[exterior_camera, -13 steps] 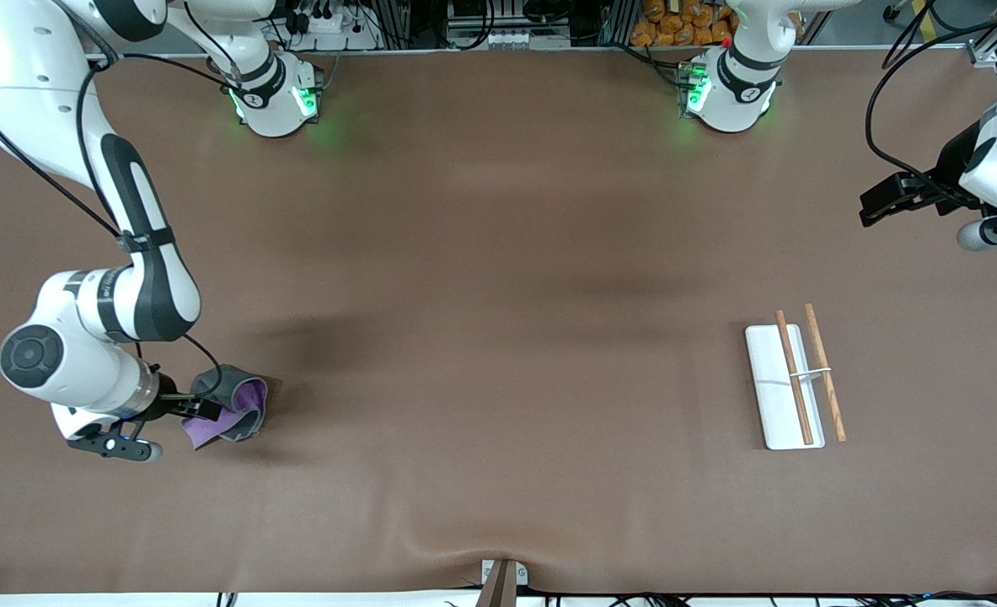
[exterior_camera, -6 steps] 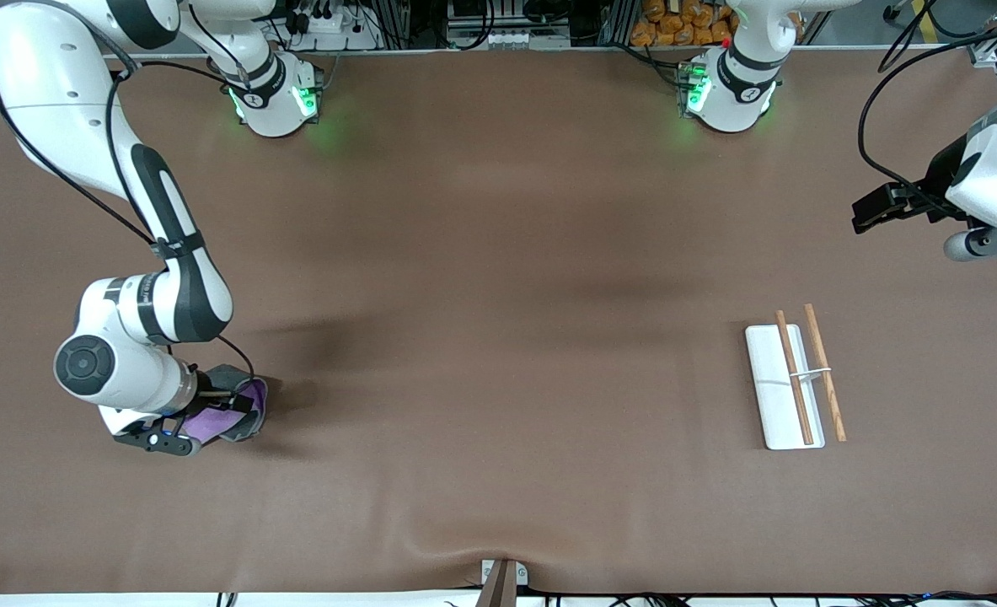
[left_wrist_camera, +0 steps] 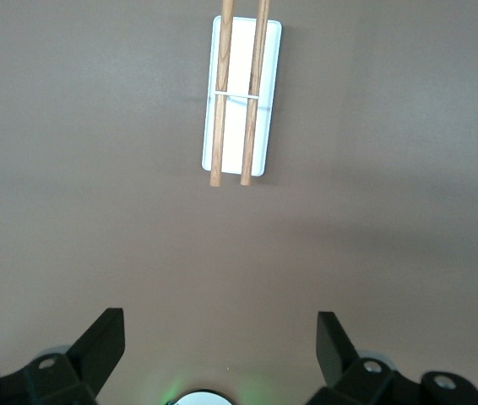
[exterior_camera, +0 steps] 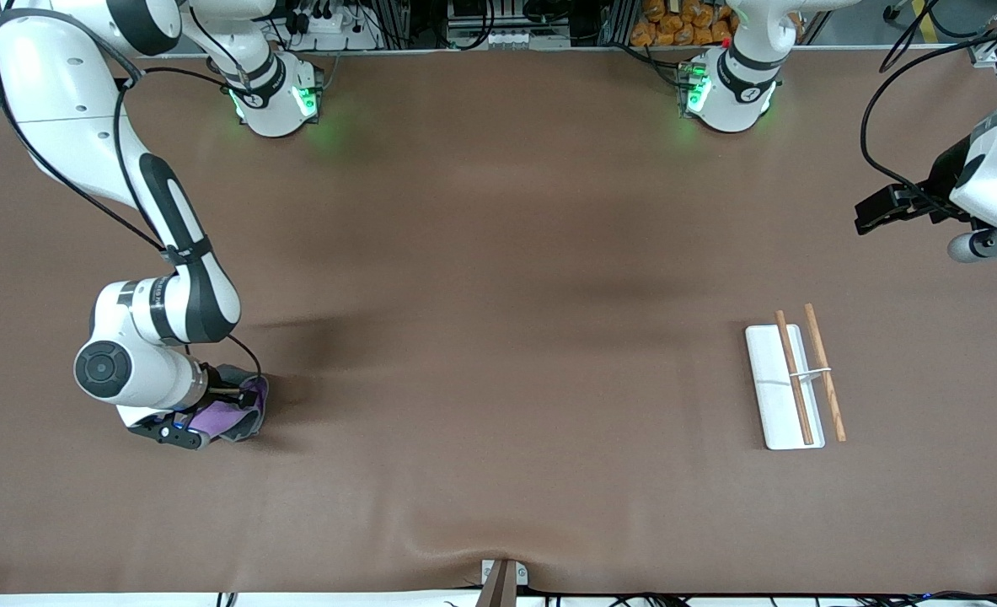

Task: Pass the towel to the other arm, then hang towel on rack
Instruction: 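Lower the right gripper onto the grey towel and grasp it, then lift the towel with the right gripper toward the table middle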

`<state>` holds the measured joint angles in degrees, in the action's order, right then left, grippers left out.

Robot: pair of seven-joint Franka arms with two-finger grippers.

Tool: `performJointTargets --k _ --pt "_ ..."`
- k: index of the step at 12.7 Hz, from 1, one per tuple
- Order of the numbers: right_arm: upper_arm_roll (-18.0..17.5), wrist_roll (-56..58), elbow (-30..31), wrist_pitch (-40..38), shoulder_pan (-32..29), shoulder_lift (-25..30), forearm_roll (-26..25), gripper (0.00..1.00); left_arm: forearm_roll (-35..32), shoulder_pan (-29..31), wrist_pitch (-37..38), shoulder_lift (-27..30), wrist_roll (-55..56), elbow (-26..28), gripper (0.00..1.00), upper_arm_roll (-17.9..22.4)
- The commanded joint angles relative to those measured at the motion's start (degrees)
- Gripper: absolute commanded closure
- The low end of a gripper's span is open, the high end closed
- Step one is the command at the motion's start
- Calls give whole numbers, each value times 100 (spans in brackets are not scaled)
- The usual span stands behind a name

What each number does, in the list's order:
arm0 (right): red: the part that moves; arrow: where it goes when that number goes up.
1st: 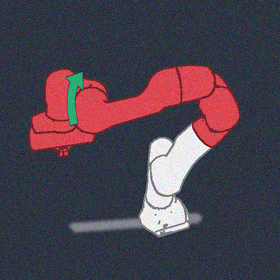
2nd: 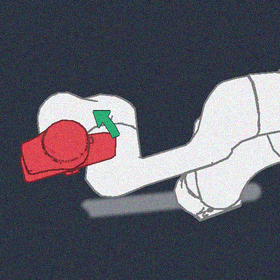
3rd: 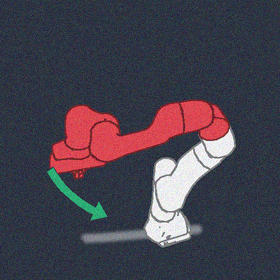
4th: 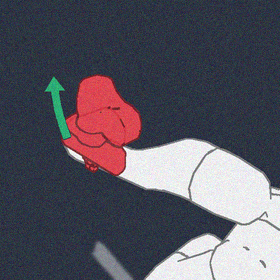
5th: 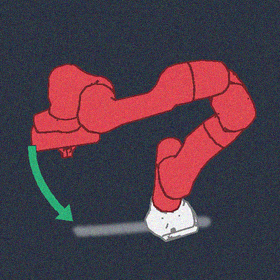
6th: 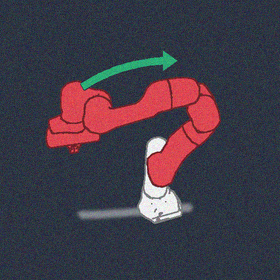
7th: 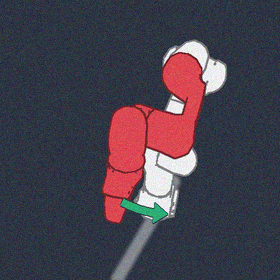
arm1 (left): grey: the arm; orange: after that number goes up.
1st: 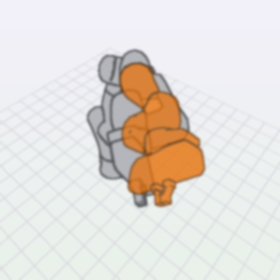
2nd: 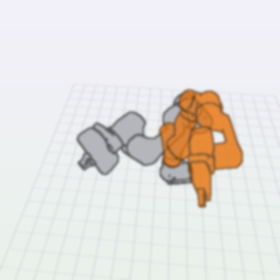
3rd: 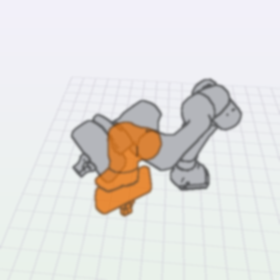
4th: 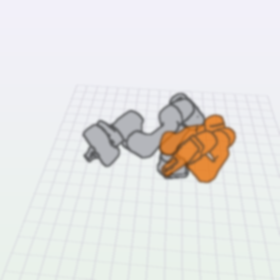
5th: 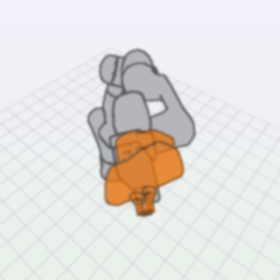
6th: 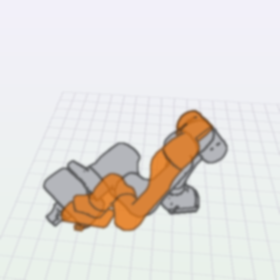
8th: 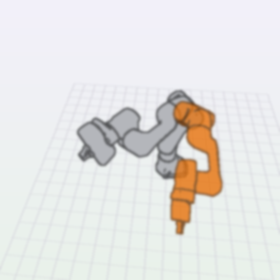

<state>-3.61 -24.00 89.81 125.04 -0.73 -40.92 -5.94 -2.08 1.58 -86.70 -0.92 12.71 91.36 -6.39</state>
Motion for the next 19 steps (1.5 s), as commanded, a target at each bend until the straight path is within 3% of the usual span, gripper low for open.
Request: performJointTargets --k 1,6,10,12,15,19 --pt "-34 -430 37 -6 12 49 -145 100 -64 35 -75 57 -111 40 0 -20" --pt "-43 -439 19 -154 -32 145 -145 100 -64 27 -75 57 -111 40 0 -20" --pt "-139 -395 -68 -593 81 829 -92 100 -64 18 -75 48 -111 40 0 -20" --pt "-297 -395 -95 -683 335 1356 -101 100 -64 9 -83 48 -102 75 0 -20" --pt "-263 -395 -428 -674 1143 1788 -197 100 -47 -9 -250 30 -102 137 0 -20" --pt "-254 -412 -1227 -656 1970 1850 -206 100 234 -26 -513 -127 -14 111 0 -29"
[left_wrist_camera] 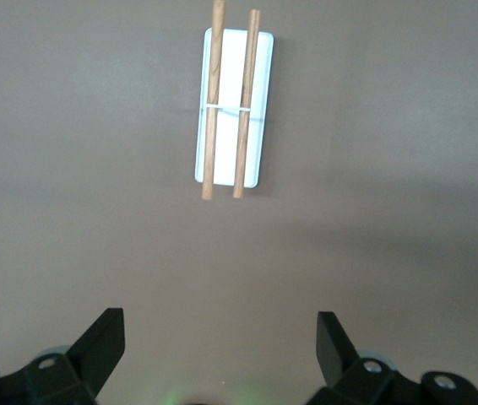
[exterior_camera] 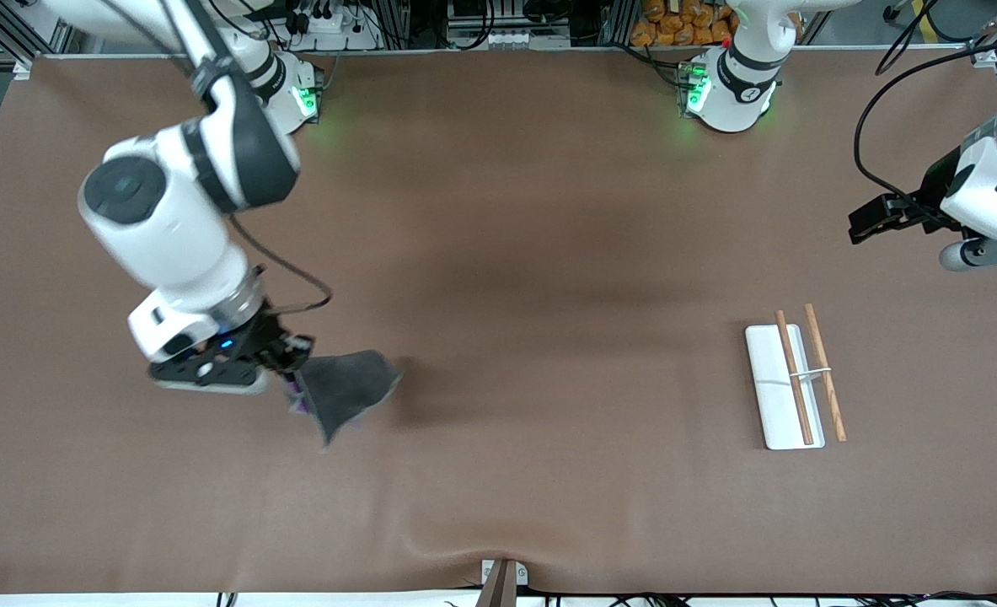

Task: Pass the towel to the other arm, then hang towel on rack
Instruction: 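Lift the towel with the right gripper toward the table middle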

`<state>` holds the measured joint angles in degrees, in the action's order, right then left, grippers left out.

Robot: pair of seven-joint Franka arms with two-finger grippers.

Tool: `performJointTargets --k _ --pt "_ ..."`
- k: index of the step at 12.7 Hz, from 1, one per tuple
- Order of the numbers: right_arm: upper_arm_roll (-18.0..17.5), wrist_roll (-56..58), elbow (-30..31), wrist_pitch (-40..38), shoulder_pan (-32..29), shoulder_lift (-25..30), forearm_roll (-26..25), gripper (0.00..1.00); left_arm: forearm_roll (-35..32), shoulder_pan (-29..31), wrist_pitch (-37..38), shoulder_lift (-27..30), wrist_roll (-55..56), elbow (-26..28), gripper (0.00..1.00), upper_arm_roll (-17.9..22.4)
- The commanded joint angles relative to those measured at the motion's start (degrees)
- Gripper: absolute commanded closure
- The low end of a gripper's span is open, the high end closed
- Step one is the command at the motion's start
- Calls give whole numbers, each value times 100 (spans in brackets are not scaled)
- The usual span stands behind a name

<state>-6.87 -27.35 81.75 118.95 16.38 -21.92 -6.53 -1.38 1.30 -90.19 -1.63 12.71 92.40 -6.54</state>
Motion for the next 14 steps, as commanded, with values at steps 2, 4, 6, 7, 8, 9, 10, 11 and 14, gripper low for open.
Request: performJointTargets --k 2,4,6,7,8,9,10,11,14 --pt "72 -86 -738 5 575 -93 -356 100 427 54 -375 -152 -14 -20 0 -5" --pt "71 -435 -1012 5 1005 -154 -612 100 760 37 -560 -302 38 -29 0 3" --pt "80 -1146 -1100 5 1383 -172 -682 100 910 -33 -788 -355 527 -38 0 -5" --pt "80 -1637 -1126 5 1550 -207 -770 100 998 -51 -911 -442 818 -81 0 -14" --pt "80 -2216 -1127 32 1726 -242 -867 100 1051 -95 -939 -548 1003 -169 0 -32" --pt "72 -2796 -1135 197 1885 -286 -894 100 1052 -217 -965 -627 1153 -248 0 -49" --pt "72 -3411 -1127 434 2017 -356 -894 100 1052 -296 -1000 -715 1329 -327 0 -49" --pt "72 -3957 -1127 584 2166 -452 -894 100 1061 -358 -1009 -785 1522 -371 0 -58" --pt "63 -4918 -1118 612 2466 -541 -876 100 1087 -674 -1351 -926 2242 -380 0 -58"
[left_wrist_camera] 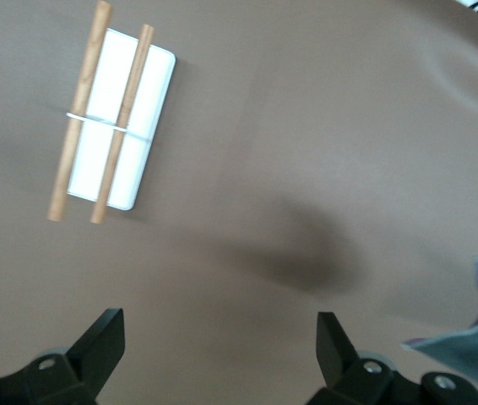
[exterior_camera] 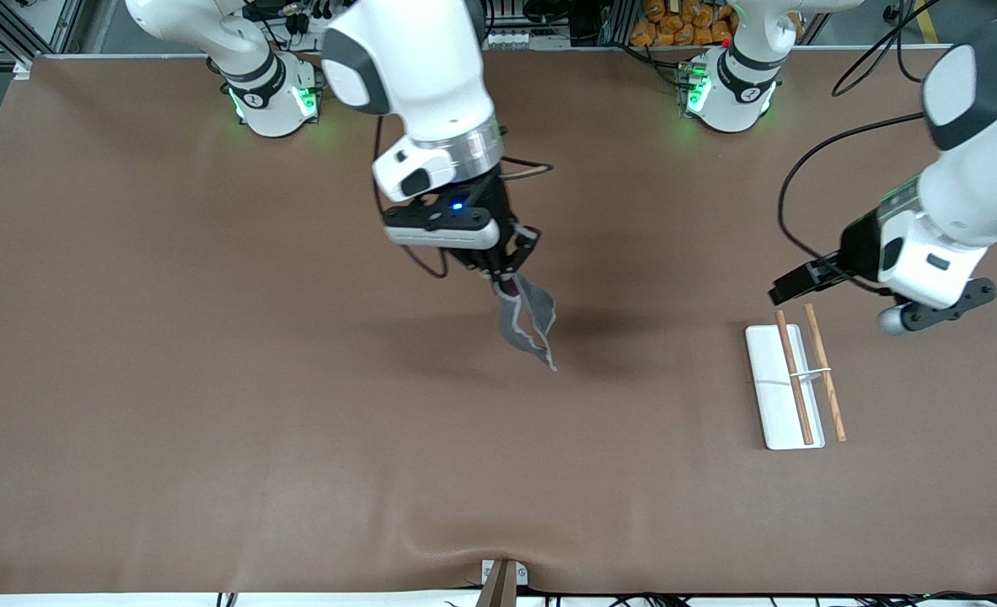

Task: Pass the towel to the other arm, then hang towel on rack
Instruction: 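Lift the towel with the right gripper toward the table middle, then hold the towel up while the left gripper reaches and grasps it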

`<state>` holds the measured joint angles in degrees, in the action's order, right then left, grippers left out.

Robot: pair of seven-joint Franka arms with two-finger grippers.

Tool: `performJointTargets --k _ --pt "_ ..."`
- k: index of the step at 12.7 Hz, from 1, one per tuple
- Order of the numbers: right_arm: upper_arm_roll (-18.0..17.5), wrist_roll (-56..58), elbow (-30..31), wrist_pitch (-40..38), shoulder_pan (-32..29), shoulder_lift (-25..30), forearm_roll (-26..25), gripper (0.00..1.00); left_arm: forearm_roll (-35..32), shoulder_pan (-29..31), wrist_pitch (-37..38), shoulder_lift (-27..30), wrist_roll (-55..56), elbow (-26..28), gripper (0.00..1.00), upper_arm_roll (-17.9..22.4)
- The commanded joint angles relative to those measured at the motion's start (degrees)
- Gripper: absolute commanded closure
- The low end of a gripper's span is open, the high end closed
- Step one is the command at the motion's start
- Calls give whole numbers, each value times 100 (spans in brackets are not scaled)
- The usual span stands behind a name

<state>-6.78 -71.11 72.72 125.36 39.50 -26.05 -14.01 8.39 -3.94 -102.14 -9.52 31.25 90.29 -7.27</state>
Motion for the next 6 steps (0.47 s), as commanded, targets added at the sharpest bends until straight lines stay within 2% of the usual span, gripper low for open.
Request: performJointTargets --k 1,6 --pt "54 -735 -215 -29 250 -128 -128 100 119 -255 -244 -207 634 -178 0 15" --pt "54 -1176 -180 -91 444 -128 -76 100 154 -546 -665 -384 1346 -292 0 6"
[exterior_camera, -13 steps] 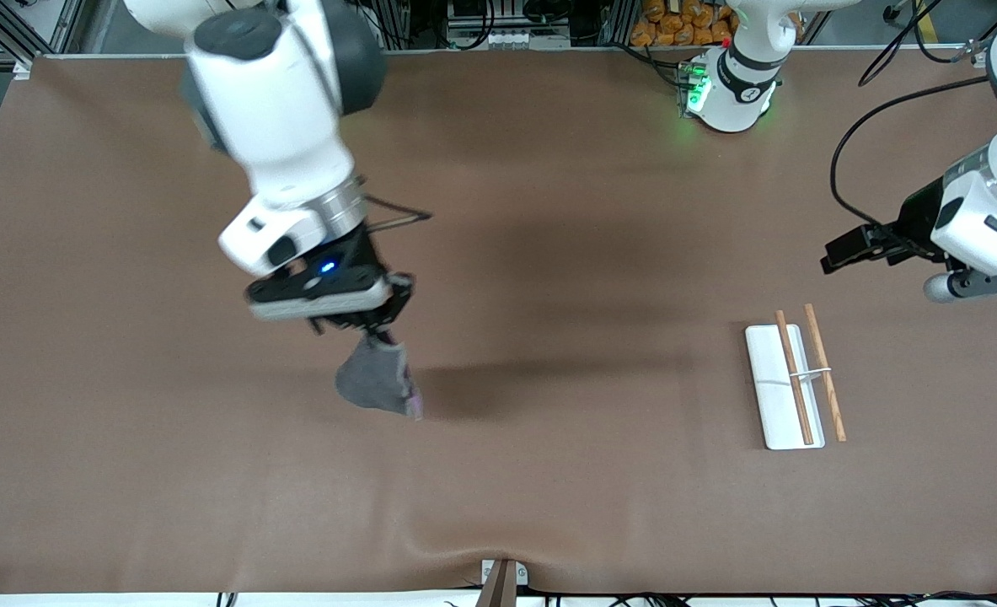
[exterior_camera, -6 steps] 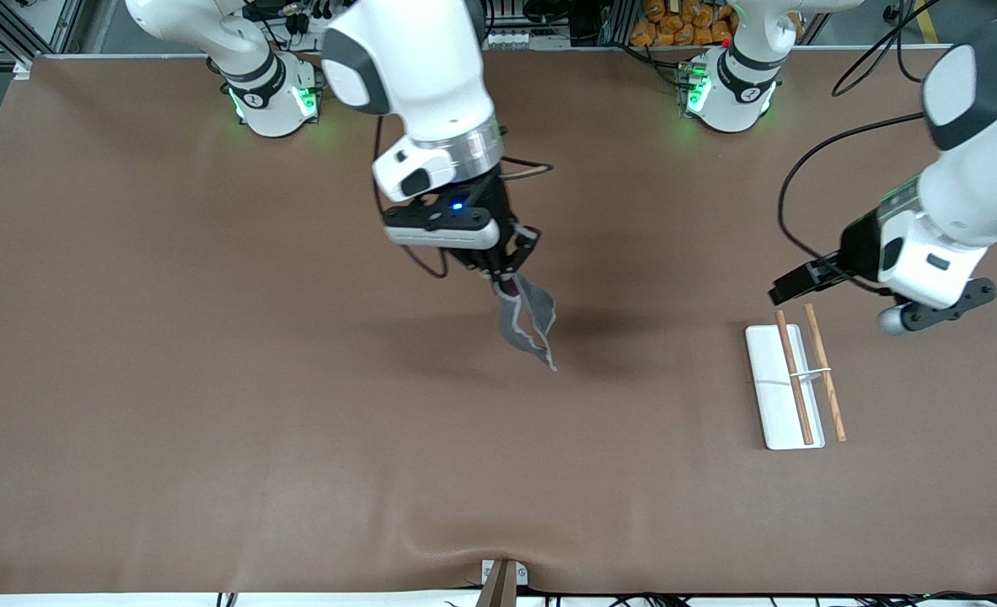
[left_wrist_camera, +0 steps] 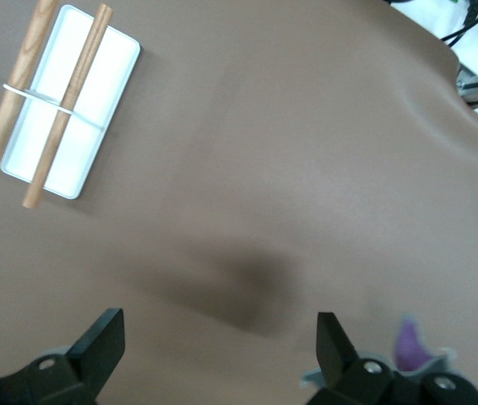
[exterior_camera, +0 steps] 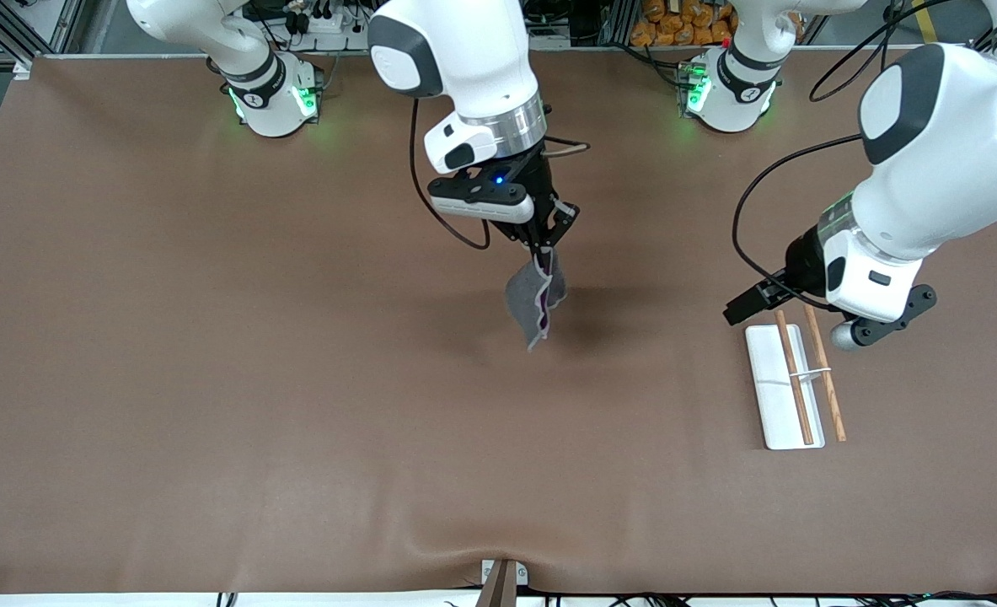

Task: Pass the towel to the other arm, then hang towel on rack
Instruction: 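Hold the towel up while the left gripper reaches and grasps it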

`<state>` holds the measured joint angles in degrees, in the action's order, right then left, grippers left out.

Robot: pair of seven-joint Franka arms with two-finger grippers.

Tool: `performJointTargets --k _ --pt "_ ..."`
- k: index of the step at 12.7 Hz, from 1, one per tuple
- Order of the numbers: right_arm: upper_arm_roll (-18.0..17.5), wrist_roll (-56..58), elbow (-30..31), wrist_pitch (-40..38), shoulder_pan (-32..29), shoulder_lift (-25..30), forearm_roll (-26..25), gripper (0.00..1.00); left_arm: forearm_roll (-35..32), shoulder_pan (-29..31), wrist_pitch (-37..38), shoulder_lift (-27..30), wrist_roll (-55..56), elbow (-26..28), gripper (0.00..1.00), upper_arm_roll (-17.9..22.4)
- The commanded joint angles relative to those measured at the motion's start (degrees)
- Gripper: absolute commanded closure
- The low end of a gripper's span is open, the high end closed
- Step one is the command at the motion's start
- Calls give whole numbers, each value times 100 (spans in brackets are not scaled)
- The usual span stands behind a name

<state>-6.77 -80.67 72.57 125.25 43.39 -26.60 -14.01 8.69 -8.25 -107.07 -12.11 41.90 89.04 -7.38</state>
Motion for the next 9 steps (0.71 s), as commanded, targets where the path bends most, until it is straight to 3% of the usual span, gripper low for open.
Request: performJointTargets --k 1,5,9 --pt "53 -247 -164 -80 65 -73 -84 100 133 -202 -278 -160 483 -177 0 17" --pt "62 -256 -138 -71 65 -82 -119 100 361 -449 -761 -283 1257 -256 0 -53" --pt "62 -256 -120 -71 65 -117 -128 100 529 -853 -956 -713 2180 -852 0 -53"
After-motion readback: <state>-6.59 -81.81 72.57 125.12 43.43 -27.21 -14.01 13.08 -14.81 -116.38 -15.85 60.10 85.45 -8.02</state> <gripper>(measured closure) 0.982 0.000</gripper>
